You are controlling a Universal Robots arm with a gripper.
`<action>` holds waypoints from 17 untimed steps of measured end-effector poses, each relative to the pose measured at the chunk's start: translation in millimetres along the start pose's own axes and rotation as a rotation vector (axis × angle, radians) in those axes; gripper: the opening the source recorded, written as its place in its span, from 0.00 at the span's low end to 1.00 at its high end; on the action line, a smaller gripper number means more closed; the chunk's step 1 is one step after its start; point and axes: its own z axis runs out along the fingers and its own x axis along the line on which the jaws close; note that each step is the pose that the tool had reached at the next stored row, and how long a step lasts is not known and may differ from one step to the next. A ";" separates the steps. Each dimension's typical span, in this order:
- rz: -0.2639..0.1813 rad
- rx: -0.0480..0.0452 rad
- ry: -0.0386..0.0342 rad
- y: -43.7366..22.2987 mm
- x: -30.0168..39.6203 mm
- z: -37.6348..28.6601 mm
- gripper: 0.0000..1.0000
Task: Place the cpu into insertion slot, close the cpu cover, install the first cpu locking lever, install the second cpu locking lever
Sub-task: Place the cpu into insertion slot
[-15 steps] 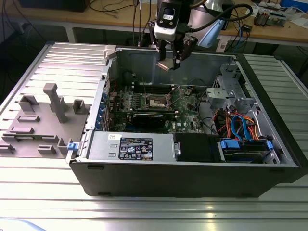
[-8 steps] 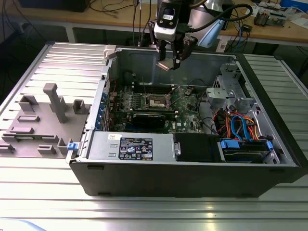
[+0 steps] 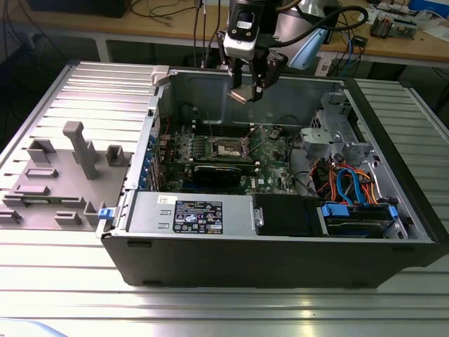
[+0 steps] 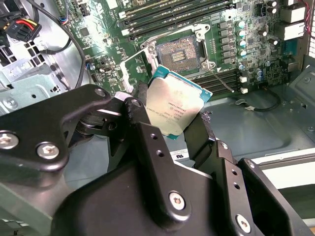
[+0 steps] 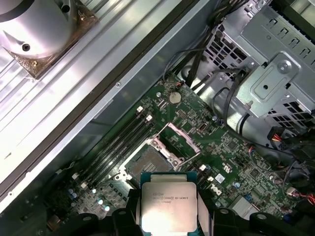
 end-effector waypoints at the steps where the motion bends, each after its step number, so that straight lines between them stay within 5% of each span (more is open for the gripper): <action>1: 0.005 0.0001 -0.0004 0.0 0.0 0.0 0.54; 17: 0.025 0.0001 -0.0017 0.0 0.0 0.0 0.54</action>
